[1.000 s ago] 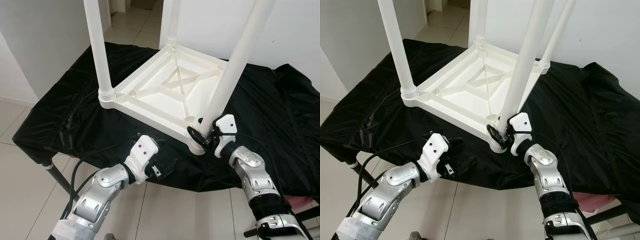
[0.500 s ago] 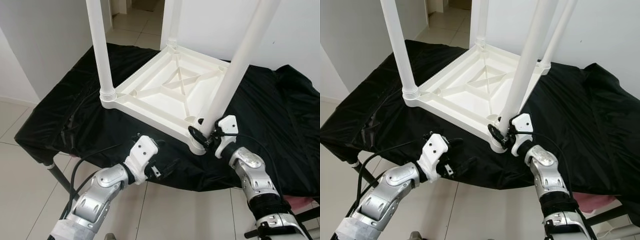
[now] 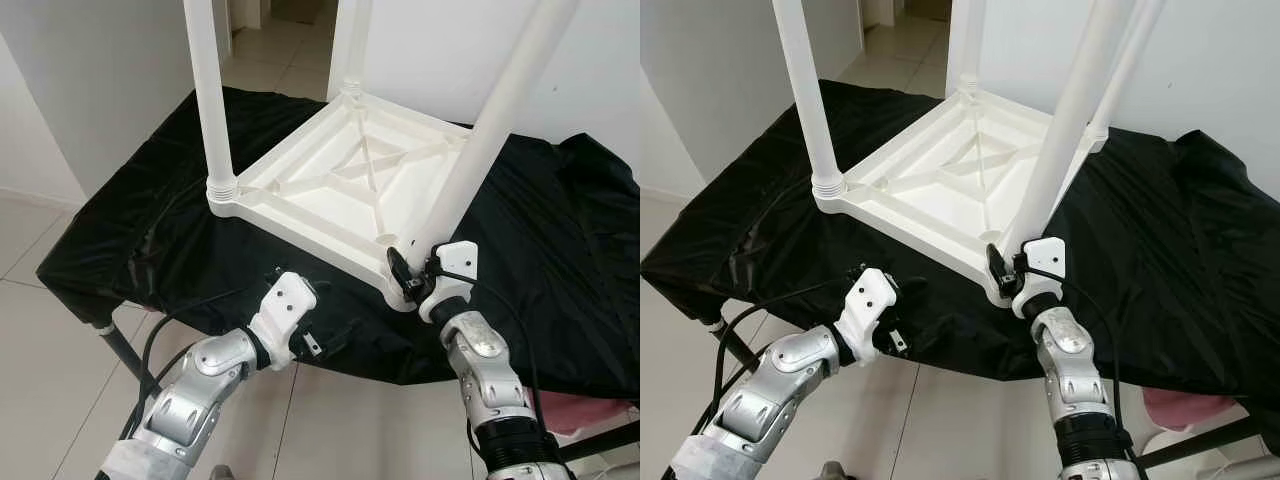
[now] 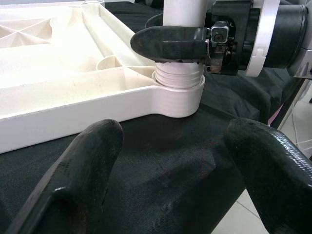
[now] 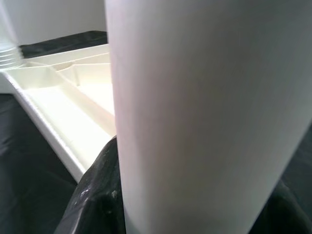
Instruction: Building children table
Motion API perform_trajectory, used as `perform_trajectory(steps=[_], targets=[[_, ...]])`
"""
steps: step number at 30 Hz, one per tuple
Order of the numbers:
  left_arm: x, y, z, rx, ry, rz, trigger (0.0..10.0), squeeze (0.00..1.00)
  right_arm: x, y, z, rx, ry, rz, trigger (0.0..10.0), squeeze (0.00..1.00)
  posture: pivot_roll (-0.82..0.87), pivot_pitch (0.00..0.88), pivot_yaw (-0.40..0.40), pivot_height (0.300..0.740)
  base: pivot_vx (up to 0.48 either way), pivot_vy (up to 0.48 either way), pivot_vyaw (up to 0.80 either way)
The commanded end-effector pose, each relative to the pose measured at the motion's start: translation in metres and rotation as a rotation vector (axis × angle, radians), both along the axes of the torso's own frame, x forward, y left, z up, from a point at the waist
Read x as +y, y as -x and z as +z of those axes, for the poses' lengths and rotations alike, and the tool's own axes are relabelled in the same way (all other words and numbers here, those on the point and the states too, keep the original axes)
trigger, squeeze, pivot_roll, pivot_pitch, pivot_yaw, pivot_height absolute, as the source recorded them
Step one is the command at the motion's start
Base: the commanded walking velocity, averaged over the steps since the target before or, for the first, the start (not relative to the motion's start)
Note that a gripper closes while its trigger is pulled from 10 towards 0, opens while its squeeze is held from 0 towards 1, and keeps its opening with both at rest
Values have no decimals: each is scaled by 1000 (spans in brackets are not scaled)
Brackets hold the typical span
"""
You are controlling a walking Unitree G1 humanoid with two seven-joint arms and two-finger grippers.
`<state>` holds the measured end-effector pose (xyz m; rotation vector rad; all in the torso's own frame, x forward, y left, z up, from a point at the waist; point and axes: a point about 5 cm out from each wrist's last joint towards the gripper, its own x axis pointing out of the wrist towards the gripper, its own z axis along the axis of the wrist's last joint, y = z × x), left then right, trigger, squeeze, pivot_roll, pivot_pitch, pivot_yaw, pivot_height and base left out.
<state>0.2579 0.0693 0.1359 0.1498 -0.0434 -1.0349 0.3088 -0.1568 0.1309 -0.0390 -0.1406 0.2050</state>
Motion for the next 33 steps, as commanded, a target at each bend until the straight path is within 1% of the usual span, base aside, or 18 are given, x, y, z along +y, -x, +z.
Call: perform_trajectory(steps=[1,3,4,5,6,7,8,10,13,15,16,18,19,25,28,29,31,33], targets=[[-4,4,0,0,-9,-49,10000,0,-5,10,-20,96,-11,-187,10000,0,19,75,-52,740,0,0,0],[-3,3,1,-3,-10,-47,10000,0,3,14,-23,120,-41,-267,10000,0,21,76,-53,740,0,0,0],[-2,2,1,-4,-10,-46,10000,0,5,17,-22,123,-72,-335,10000,0,24,76,-58,740,0,0,0],[-2,2,1,-4,-10,-46,10000,0,5,17,-22,123,-72,-335,10000,0,24,76,-58,740,0,0,0],[-2,2,1,-5,-13,-45,10000,0,9,19,-23,137,-111,-371,10000,0,26,77,-59,740,0,0,0],[0,2,0,-5,-17,-42,10000,0,16,24,-19,141,-145,-425,10000,0,28,79,-60,740,0,0,0],[0,2,0,-5,-19,-41,10000,0,19,25,-17,133,-145,-435,10000,0,28,79,-60,740,0,0,0],[0,2,0,-5,-20,-40,10000,0,20,26,-16,125,-143,-442,10000,0,28,79,-60,740,0,0,0],[1,2,0,-3,-17,-38,10000,0,24,24,-13,119,-161,-368,10000,0,19,82,-55,740,0,0,0],[1,2,0,-2,-16,-38,10000,0,25,24,-12,120,-162,-363,10000,0,19,82,-55,740,0,0,0],[0,3,0,-3,-20,-43,10000,0,28,25,-11,111,-154,-332,10000,0,20,86,-58,740,0,0,0],[0,2,0,-4,-22,-44,10000,0,31,25,-9,104,-148,-314,10000,0,20,90,-60,740,0,0,0],[0,1,1,-6,-22,-44,10000,0,33,24,-7,95,-146,-299,10000,1000,20,91,-60,740,0,0,0],[5,-3,0,-20,-49,-26,10000,0,31,23,-1,90,-150,-270,10000,1000,16,94,-56,740,0,0,0],[13,-8,4,-27,-55,-4,10000,0,27,24,-1,84,-158,-182,10000,1000,13,97,-54,740,0,0,0],[13,-8,4,-27,-55,-4,10000,0,27,24,-1,84,-158,-182,10000,1000,13,97,-54,740,0,0,0],[14,-8,6,-30,-52,-8,10000,0,19,25,1,61,-144,-139,10000,1000,13,97,-54,740,0,0,0],[13,-8,5,-32,-57,-17,10000,0,16,25,4,36,-123,-54,10000,1000,7,100,-49,740,0,0,0]])
